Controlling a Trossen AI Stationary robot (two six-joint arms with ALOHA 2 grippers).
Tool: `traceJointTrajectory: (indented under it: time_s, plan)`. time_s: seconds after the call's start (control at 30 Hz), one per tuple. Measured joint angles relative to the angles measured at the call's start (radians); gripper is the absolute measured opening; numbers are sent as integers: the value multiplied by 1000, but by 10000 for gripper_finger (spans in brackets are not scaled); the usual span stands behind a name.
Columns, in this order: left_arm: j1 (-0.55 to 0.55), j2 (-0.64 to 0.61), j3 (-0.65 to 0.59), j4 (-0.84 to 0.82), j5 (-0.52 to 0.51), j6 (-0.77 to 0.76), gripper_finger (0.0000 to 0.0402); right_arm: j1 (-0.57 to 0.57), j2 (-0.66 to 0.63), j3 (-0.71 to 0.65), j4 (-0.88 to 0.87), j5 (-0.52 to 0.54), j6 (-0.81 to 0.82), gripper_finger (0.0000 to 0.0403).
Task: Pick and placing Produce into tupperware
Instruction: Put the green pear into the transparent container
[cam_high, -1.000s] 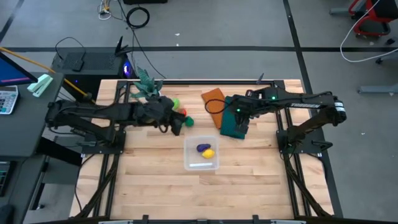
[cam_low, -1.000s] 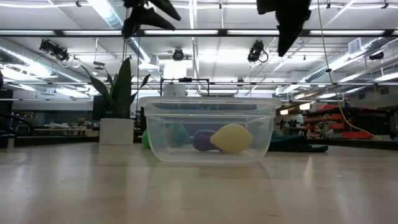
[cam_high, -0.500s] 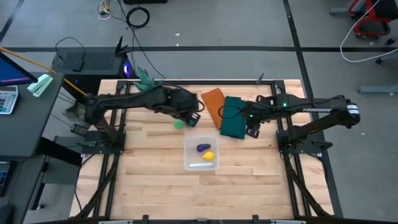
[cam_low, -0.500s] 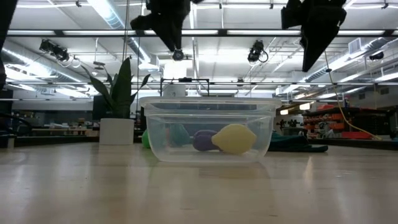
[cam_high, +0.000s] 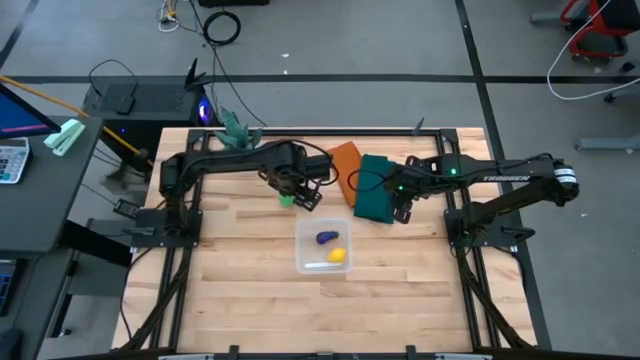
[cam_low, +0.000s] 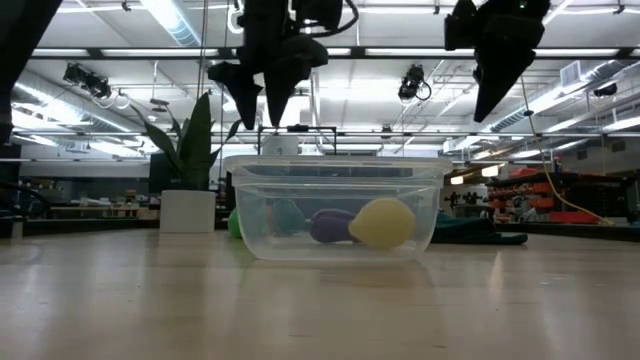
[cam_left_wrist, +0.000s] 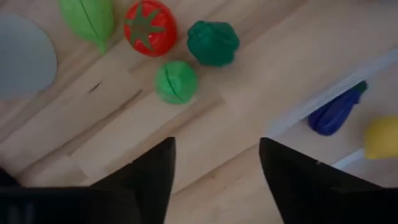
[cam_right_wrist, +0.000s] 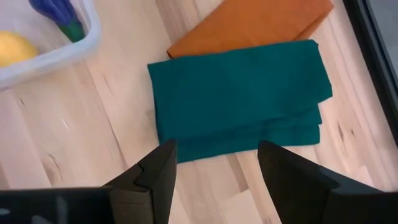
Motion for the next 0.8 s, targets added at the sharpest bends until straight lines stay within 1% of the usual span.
traceJointTrajectory:
  time_s: [0.13, 0.23, 0.33, 0.57, 0.8]
  plan:
    - [25, 4, -15, 22, 26, 39, 279, 0, 2, 0, 22, -7, 0, 187]
    - [46, 5, -27, 23, 32, 43, 290, 0, 3, 0, 34, -10, 0, 186]
    - [62, 4, -27, 24, 29, 49, 286, 0, 4, 0, 43, -10, 1, 184]
    - [90, 5, -27, 25, 15, 72, 262, 0, 4, 0, 65, -10, 2, 185]
    - [92, 61, -27, 36, 14, 108, 250, 0, 4, 0, 73, -13, 3, 183]
